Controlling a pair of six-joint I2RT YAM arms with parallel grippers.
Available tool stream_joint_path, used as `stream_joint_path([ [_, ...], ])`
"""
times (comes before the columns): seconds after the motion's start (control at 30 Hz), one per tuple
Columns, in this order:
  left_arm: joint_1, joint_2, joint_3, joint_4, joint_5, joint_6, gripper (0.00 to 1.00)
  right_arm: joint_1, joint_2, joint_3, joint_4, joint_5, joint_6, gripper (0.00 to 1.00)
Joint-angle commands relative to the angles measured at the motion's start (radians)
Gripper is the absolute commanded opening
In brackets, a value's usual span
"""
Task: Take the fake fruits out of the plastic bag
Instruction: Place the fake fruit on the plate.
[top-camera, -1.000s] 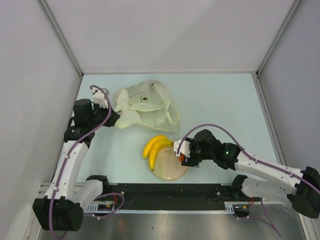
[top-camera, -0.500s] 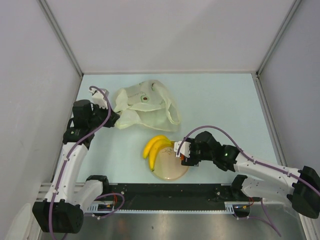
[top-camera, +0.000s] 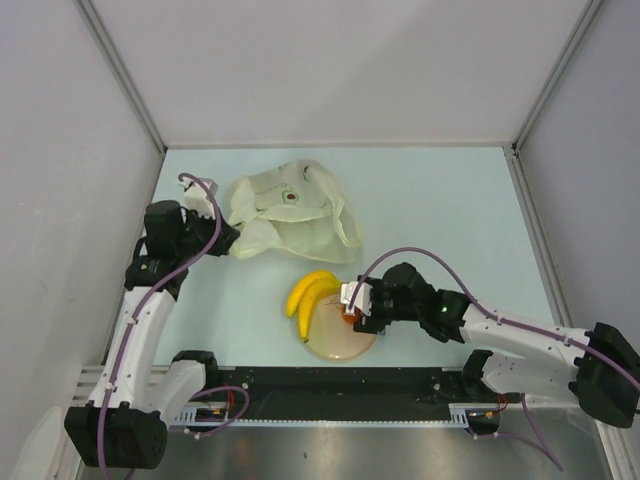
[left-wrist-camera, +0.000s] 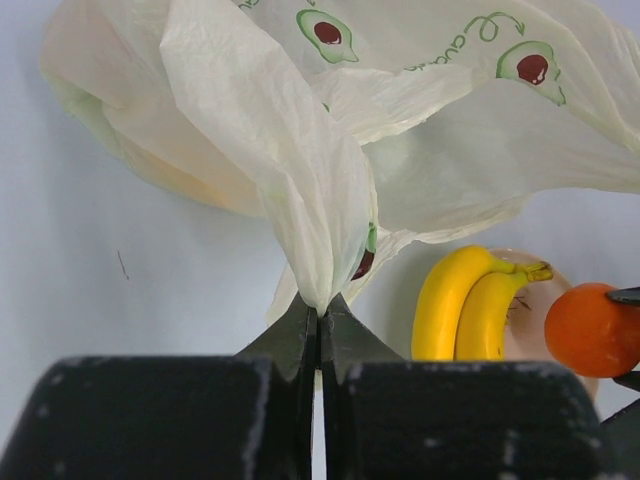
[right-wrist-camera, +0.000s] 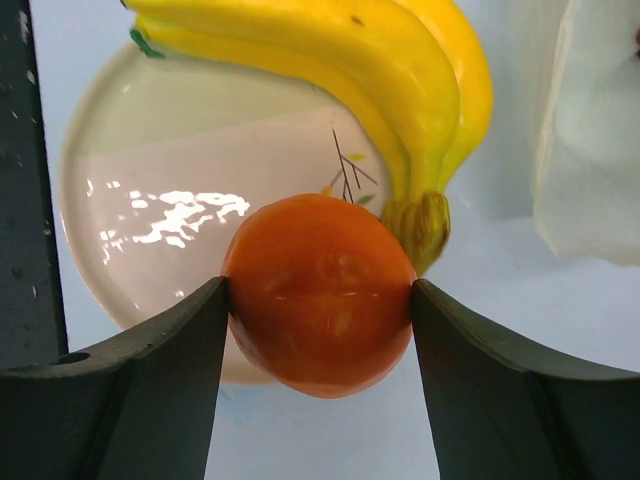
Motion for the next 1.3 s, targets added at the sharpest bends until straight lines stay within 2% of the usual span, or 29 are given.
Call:
stream_joint_path([
  [0.0, -0.007, -0.002, 0.014, 0.017, 0.035, -0.023, 0.0, 0.03, 0.047, 0.025, 0.149, -0.112, 0.041, 0.0],
  [0.17, -0.009, -0.014, -0.001, 0.028, 0.037, -0.048, 0.0, 0.08, 0.129, 0.013, 0.321, -0.119, 0.084, 0.0],
  [0.37, -0.009, -0.034, -0.007, 0.009, 0.035, -0.043, 0.0, 0.114, 0.258, 0.019, 0.441, -0.129, 0.091, 0.0],
  [0.53, -0.007, -0.054, -0.011, 0.002, 0.03, -0.043, 0.0, 0.122, 0.331, 0.035, 0.491, -0.131, 0.09, 0.0],
  [0.8, -0.007, -0.054, -0.015, -0.003, 0.024, -0.032, 0.0, 0.105, 0.36, 0.045, 0.511, -0.151, 0.116, 0.01],
  [0.83, -0.007, -0.056, -0.017, 0.0, 0.023, -0.032, 0.0, 0.102, 0.36, 0.047, 0.505, -0.158, 0.116, 0.05],
  [0.87, -0.007, -0.051, -0.015, 0.002, 0.023, -0.032, 0.0, 0.094, 0.36, 0.05, 0.488, -0.165, 0.119, 0.23],
  [0.93, -0.007, -0.046, -0.014, 0.0, 0.023, -0.032, 0.0, 0.091, 0.356, 0.061, 0.472, -0.168, 0.124, 0.38],
  [0.97, -0.006, -0.045, -0.009, 0.0, 0.024, -0.031, 0.01, 0.09, 0.354, 0.067, 0.441, -0.169, 0.124, 0.49],
  [1.13, -0.009, -0.031, 0.005, -0.008, 0.038, -0.023, 0.0, 0.074, 0.282, 0.175, 0.306, -0.145, 0.128, 0.6],
  [1.27, -0.007, -0.033, 0.008, -0.006, 0.043, -0.016, 0.0, 0.041, 0.186, 0.268, 0.2, -0.194, 0.107, 0.73],
])
